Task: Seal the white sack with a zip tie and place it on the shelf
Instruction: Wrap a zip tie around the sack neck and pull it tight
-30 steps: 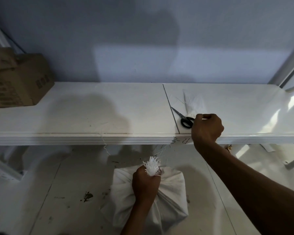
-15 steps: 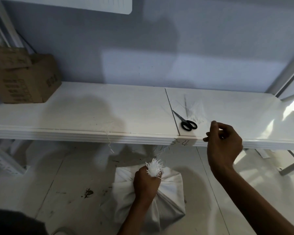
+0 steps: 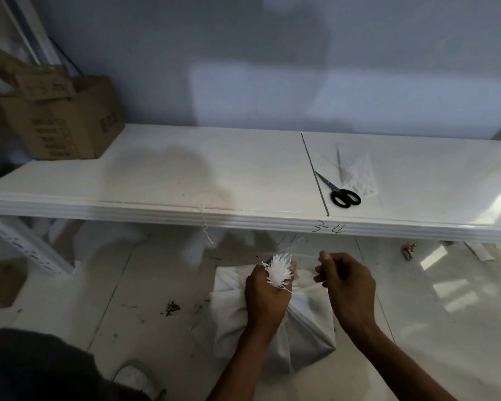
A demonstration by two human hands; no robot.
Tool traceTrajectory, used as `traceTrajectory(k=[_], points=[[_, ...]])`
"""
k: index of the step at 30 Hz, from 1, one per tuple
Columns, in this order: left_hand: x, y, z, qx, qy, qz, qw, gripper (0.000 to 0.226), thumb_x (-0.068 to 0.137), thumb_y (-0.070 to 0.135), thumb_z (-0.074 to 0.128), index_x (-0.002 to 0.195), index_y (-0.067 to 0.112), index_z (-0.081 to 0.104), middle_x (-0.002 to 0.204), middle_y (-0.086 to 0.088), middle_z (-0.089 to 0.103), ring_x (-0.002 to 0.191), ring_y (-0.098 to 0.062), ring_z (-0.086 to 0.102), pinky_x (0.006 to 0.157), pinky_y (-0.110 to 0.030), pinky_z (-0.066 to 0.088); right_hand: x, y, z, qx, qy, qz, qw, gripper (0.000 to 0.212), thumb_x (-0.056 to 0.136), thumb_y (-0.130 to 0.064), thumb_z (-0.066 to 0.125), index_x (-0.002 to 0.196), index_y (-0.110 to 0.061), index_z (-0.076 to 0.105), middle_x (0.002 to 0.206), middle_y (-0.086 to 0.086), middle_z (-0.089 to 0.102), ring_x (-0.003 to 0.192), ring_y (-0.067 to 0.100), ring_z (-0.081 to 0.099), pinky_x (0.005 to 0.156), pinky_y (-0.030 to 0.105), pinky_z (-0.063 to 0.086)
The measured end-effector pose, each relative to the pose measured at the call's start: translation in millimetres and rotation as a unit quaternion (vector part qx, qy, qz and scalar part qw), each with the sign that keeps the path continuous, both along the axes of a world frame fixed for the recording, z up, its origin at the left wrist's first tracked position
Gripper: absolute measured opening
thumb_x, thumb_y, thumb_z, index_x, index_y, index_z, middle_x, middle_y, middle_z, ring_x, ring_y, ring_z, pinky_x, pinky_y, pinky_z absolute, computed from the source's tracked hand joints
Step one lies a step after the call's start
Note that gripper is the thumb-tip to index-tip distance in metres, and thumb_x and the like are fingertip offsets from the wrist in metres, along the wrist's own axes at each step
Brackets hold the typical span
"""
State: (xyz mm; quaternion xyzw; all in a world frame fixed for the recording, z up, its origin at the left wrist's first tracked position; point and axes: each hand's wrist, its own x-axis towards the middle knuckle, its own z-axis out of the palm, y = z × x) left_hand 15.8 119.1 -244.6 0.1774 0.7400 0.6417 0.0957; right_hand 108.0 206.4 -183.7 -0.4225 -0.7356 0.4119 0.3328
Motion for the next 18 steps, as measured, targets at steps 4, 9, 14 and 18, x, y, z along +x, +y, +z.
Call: traceTrajectory(k=[4, 9, 14, 18], points=[[1, 0, 3, 0.036, 0.024, 0.007, 0.999, 0.043, 0.076, 0.064, 0.067, 0.092, 0.024, 0.069, 0.089, 0.004, 0.075, 0.087, -0.015, 0.072, 0.079, -0.043, 0.057, 6, -4, -24, -0.016, -0.031, 0.012, 0.999, 0.021, 0.093, -0.033, 0.057, 0.081, -0.020, 0.068, 0.065, -0.011, 0.068, 0.061, -0.003, 0.066, 0.058, 0.021, 0.054], [-1, 1, 7, -0.076, 0.194, 0.070, 0.976, 0.028, 0.081, 0.053, 0.066, 0.080, 0.025, 0.064, 0.084, 0.001, 0.066, 0.087, -0.022, 0.059, 0.078, -0.039, 0.048, 9, -6, -28, -0.015, -0.022, 0.048, 0.999, 0.016, 0.094, -0.026, 0.057, 0.083, -0.019, 0.067, 0.067, -0.010, 0.069, 0.063, 0.000, 0.067, 0.055, 0.012, 0.051], [-11, -4, 3, -0.173, 0.324, 0.023, 0.930, 0.021, 0.069, 0.028, 0.066, 0.088, 0.021, 0.071, 0.084, 0.004, 0.073, 0.089, -0.020, 0.065, 0.093, -0.038, 0.036, 16, -16, -29, -0.061, 0.006, 0.070, 0.996, 0.018, 0.095, -0.020, 0.057, 0.082, -0.015, 0.068, 0.065, -0.001, 0.071, 0.061, 0.007, 0.069, 0.057, 0.015, 0.054], [-15, -11, 18, -0.303, 0.346, -0.043, 0.887, 0.032, 0.080, 0.046, 0.057, 0.099, 0.021, 0.065, 0.081, 0.001, 0.072, 0.082, -0.022, 0.067, 0.085, -0.039, 0.034, 19, -27, -33, -0.074, -0.014, 0.087, 0.993, 0.018, 0.094, -0.021, 0.059, 0.080, -0.016, 0.070, 0.066, -0.004, 0.072, 0.061, 0.004, 0.069, 0.057, 0.013, 0.052]])
